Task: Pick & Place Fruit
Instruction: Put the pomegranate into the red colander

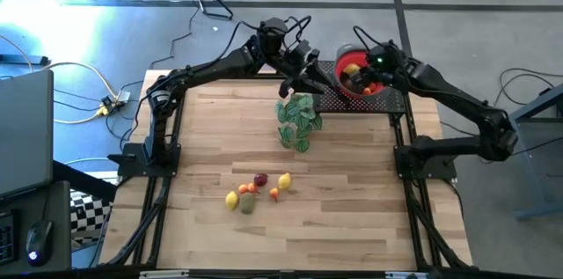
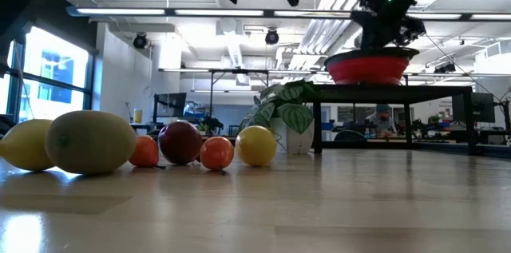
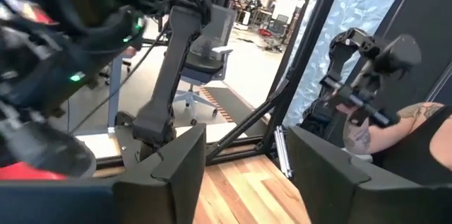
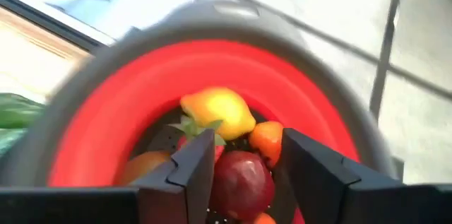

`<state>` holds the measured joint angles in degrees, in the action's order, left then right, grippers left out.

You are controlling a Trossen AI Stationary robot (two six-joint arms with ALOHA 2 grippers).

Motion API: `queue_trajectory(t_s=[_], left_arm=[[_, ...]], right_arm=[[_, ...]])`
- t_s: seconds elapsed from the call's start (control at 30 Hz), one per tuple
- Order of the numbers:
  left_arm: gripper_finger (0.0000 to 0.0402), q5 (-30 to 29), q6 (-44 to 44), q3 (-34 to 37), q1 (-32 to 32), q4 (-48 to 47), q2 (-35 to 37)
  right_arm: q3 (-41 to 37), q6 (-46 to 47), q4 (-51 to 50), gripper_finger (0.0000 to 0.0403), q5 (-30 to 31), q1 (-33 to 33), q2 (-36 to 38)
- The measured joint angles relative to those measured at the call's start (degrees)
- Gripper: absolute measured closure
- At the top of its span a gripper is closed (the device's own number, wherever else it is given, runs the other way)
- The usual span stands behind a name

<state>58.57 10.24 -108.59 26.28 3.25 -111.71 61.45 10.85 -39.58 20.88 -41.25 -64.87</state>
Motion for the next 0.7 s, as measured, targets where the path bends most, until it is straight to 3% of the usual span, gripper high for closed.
queue_trajectory(t_s=[0.2, 0.4, 0.6, 0.7], left_arm=[[0.0263, -1.0, -3.0, 0.0, 0.3, -0.4, 0.4], [0.0319, -6.7, -6.5, 0.0, 0.4, -3.2, 0.7], [0.0387, -15.0, -15.6, 0.0, 0.3, -16.5, 3.0], [0.0396, -18.7, -18.5, 0.0, -0.3, -22.5, 3.7]], right_arm=[[0.0, -3.4, 3.7, 0.0303, -2.2, 3.2, 6.1], [-2.9, -6.5, 8.3, 0.0387, -7.7, 6.7, 10.5], [-10.5, -6.6, 15.5, 0.04, -9.5, 10.2, 16.0], [-15.0, -6.1, 19.7, 0.04, -11.0, 12.4, 19.1]])
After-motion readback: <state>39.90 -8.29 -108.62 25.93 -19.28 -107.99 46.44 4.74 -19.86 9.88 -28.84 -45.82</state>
